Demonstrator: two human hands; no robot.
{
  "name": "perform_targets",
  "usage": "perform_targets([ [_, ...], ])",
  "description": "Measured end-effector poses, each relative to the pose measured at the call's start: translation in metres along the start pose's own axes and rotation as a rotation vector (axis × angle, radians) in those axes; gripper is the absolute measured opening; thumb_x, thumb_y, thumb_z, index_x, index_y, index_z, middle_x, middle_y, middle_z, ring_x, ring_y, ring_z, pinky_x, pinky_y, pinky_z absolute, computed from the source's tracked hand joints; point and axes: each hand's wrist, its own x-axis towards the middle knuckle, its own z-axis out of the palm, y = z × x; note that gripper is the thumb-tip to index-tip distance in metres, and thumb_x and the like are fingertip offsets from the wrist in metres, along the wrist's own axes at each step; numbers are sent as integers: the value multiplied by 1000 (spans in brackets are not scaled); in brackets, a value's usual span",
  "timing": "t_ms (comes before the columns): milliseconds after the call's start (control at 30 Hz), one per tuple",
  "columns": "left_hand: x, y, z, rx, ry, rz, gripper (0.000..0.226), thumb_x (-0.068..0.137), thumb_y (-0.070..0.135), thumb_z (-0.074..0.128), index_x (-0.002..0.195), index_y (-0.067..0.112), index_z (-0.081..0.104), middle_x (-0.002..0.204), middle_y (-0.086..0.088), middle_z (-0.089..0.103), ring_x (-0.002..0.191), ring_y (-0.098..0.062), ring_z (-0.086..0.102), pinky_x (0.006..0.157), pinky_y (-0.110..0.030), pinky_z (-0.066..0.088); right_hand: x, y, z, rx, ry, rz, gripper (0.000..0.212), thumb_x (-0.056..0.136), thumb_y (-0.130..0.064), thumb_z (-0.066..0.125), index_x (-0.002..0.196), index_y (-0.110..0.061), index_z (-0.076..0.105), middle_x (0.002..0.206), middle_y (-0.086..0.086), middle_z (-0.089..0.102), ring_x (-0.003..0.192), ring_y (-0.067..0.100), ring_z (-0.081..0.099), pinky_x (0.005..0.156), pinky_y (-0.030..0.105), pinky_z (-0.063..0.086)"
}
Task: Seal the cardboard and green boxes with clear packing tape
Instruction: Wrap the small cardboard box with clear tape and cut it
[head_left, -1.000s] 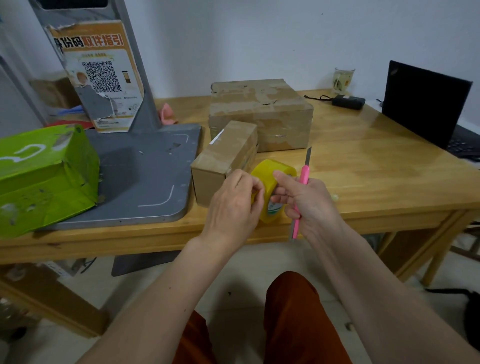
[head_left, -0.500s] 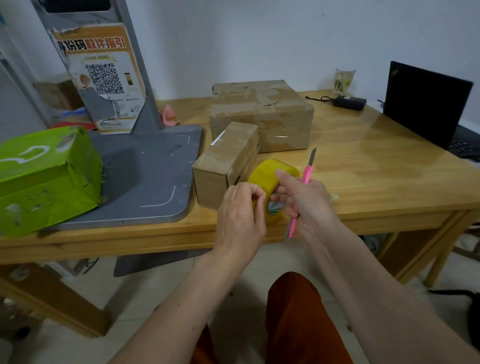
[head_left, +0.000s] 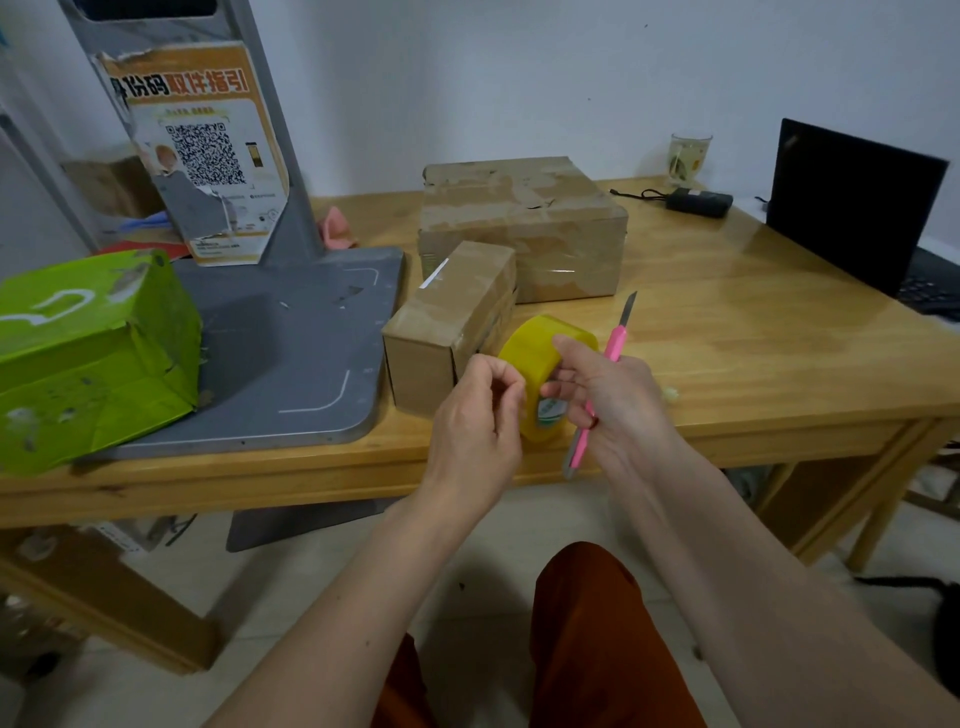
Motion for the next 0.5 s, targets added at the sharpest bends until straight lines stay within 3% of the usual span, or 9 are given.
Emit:
perform_targets([
  [167,4,13,-3,-200,-21,-262,18,99,8,50,87,20,54,85,-7,62,81,-21,61,78,-40,54,6,-2,-4,0,-13,24,39,94,-26,62,106,11,60,72,16,66,49,10,59,33,15,27],
  [300,6,18,-3,-287,-3,-302,21,101,9,46,87,19,56,84,2,61,82,-12,59,81,-33,50,4,7,-6,-111,-103,47,53,93,-51,53,98,0,66,90,14,72,70,18,65,32,19,24],
  [367,8,16,-3,-350,-3,-306,19,100,9,47,87,18,58,83,3,61,81,-9,58,81,-30,50,2,12,-8,-215,-135,8,42,90,-51,59,86,-10,68,83,4,72,76,16,62,33,16,27],
  [433,12,14,-4,-418,-4,-328,10,94,12,54,89,20,59,86,1,61,84,-12,59,80,-26,51,1,13,-9,-275,-146,-61,32,89,-39,66,72,-12,64,62,-8,64,61,5,56,35,10,30],
  [500,15,13,-4,-419,-8,-328,18,92,5,58,92,23,58,90,0,61,88,-13,59,80,-23,50,4,12,-10,-290,-151,-139,31,90,-28,67,71,-6,57,51,-7,51,44,0,43,37,9,30],
])
